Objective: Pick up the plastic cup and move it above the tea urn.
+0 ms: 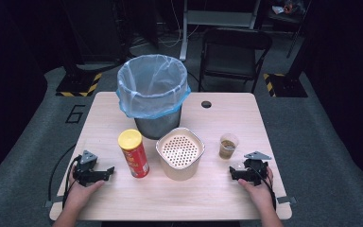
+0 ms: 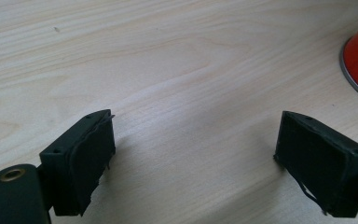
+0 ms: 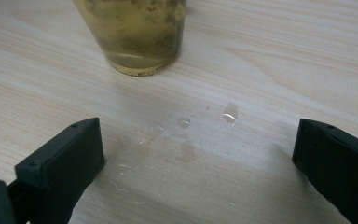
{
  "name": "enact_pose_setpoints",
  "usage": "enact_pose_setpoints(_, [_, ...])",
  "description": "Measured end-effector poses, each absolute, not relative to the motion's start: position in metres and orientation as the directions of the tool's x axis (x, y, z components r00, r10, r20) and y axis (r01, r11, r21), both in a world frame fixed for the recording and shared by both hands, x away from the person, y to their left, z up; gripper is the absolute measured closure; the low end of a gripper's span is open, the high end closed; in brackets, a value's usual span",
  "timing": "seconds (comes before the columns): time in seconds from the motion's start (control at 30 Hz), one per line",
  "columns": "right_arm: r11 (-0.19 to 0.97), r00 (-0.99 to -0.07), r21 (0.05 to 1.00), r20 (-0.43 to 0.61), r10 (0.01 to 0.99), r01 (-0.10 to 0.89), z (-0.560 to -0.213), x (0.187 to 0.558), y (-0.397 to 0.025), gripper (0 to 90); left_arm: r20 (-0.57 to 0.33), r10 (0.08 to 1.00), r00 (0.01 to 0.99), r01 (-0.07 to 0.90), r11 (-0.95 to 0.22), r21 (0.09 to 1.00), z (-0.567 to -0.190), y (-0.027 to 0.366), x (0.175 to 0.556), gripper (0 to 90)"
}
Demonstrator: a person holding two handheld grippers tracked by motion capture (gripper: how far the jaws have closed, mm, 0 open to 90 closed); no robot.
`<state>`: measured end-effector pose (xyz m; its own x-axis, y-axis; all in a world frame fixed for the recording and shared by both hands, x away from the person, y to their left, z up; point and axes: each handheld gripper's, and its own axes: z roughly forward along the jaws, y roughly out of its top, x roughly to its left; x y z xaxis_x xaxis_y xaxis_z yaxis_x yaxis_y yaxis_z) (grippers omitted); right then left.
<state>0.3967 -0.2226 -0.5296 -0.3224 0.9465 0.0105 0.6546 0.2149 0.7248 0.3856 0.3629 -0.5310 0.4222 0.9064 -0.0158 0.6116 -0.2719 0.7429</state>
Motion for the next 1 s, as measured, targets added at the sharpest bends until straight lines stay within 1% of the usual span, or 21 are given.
enact_pose_setpoints(0.3, [0.215,-0.324,0.725,0.011,0.946,0.654,-0.53,0.397,-0.223,1.6,-0.015,0.906,0.424,0.611,-0.274,0.743,-0.531,0.363,0.386,11.8])
enact_pose_setpoints(0.43, [0.23,-0.346,0.728,0.01,0.938,0.646,-0.529,0.395,-0.223,4.4,-0.009,0.906,0.424,0.609,-0.278,0.743,-0.531,0.363,0.386,12.0])
enact_pose_setpoints(0.6, [0.225,-0.339,0.733,0.008,0.941,0.642,-0.529,0.396,-0.223,5.1,-0.012,0.906,0.423,0.615,-0.277,0.739,-0.531,0.363,0.385,12.0])
enact_pose_setpoints(0.63, [0.216,-0.336,0.73,0.019,0.942,0.648,-0.529,0.395,-0.222,7.7,-0.012,0.906,0.423,0.615,-0.277,0.739,-0.531,0.363,0.385,12.1])
enact_pose_setpoints(0.67, [0.249,-0.364,0.734,-0.002,0.932,0.632,-0.528,0.395,-0.225,16.1,-0.012,0.907,0.421,0.615,-0.275,0.739,-0.531,0.363,0.385,12.0])
enact_pose_setpoints(0.7, [0.249,-0.364,0.734,-0.002,0.932,0.632,-0.528,0.395,-0.225,16.1,-0.012,0.907,0.421,0.615,-0.275,0.739,-0.531,0.363,0.385,12.0])
enact_pose_setpoints(0.77, [0.226,-0.341,0.732,0.009,0.94,0.643,-0.523,0.392,-0.226,33.3,-0.012,0.91,0.415,0.612,-0.269,0.744,-0.531,0.362,0.385,12.1])
enact_pose_setpoints(0.8, [0.202,-0.322,0.733,0.024,0.946,0.65,-0.52,0.389,-0.227,37.9,-0.013,0.912,0.411,0.613,-0.266,0.744,-0.531,0.362,0.384,12.1])
enact_pose_setpoints(0.83, [0.202,-0.322,0.733,0.024,0.946,0.65,-0.52,0.389,-0.227,37.9,-0.013,0.912,0.411,0.613,-0.266,0.744,-0.531,0.362,0.384,12.1])
enact_pose_setpoints(0.87, [0.197,-0.311,0.745,0.014,0.95,0.638,-0.512,0.383,-0.228,43.2,-0.012,0.913,0.408,0.614,-0.265,0.743,-0.531,0.362,0.384,12.2])
enact_pose_setpoints(0.9, [0.183,-0.305,0.758,0.022,0.952,0.626,-0.506,0.38,-0.227,46.1,-0.013,0.914,0.405,0.615,-0.262,0.744,-0.531,0.361,0.384,12.2])
enact_pose_setpoints(0.93, [0.17,-0.311,0.77,0.039,0.95,0.615,-0.499,0.377,-0.226,46.5,-0.013,0.915,0.403,0.616,-0.261,0.743,-0.531,0.361,0.384,12.2])
enact_pose_setpoints(0.97, [0.17,-0.311,0.77,0.039,0.95,0.615,-0.499,0.377,-0.226,46.5,-0.013,0.915,0.403,0.616,-0.261,0.743,-0.531,0.361,0.384,12.1])
enact_pose_setpoints(1.0, [0.15,-0.315,0.779,0.065,0.947,0.609,-0.491,0.374,-0.223,47.0,-0.013,0.915,0.403,0.616,-0.261,0.743,-0.531,0.361,0.384,12.1])
